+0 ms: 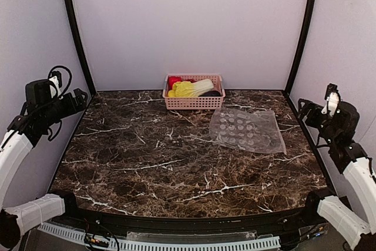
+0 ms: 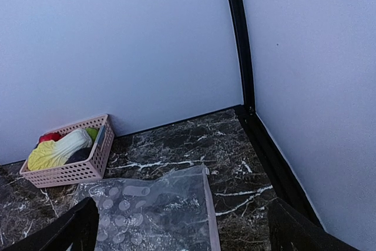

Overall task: Place the food in the zip-top bag and seal the zipper
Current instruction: Pick up the zipper food storage bag from the center of the board.

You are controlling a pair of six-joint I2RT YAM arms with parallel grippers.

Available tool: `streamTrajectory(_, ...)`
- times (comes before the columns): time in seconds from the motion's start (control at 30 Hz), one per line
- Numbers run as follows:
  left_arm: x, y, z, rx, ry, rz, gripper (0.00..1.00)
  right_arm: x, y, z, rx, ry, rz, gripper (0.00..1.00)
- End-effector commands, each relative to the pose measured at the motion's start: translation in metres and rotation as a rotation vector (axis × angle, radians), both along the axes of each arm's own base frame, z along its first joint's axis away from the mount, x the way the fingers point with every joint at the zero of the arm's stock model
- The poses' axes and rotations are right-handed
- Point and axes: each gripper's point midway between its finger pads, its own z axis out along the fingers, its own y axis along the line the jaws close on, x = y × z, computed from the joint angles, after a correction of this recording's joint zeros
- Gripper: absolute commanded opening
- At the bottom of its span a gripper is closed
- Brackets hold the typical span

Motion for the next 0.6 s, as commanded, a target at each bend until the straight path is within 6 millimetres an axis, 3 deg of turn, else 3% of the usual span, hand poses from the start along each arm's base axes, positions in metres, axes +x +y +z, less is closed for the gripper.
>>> streamTrajectory(0.0,-0.013,-0.004,-0.019,0.039,0.104,-0.049,1.00,0.000,0.000,-0.005,0.034,0.081,-0.002,0.99)
streamTrajectory(0.27,-0.012,-0.014,-0.007,0.139,0.069,-0.151,1.00,0.000,0.007,-0.003,0.060,0.121,0.036,0.99)
streamTrajectory(0.37,-0.002,-0.035,0.004,0.132,0.063,-0.279,0.98,0.003,0.018,-0.010,0.083,0.162,0.092,0.99)
streamTrajectory(0.4,0.005,-0.039,0.000,0.121,0.088,-0.303,0.95,0.005,0.020,-0.015,0.094,0.188,0.099,0.99)
streamTrajectory(0.43,0.009,-0.047,0.011,0.109,0.068,-0.340,0.94,0.006,0.024,-0.020,0.100,0.215,0.120,0.99)
streamTrajectory(0.47,0.016,-0.057,0.008,0.101,0.082,-0.372,0.93,0.008,0.028,-0.027,0.108,0.245,0.145,0.99)
streamTrajectory(0.5,0.021,-0.063,0.021,0.105,0.055,-0.387,0.92,0.009,0.035,-0.034,0.117,0.272,0.183,0.99)
streamTrajectory(0.57,0.036,-0.087,0.028,0.130,0.043,-0.440,0.92,0.013,0.054,-0.054,0.135,0.348,0.283,0.99)
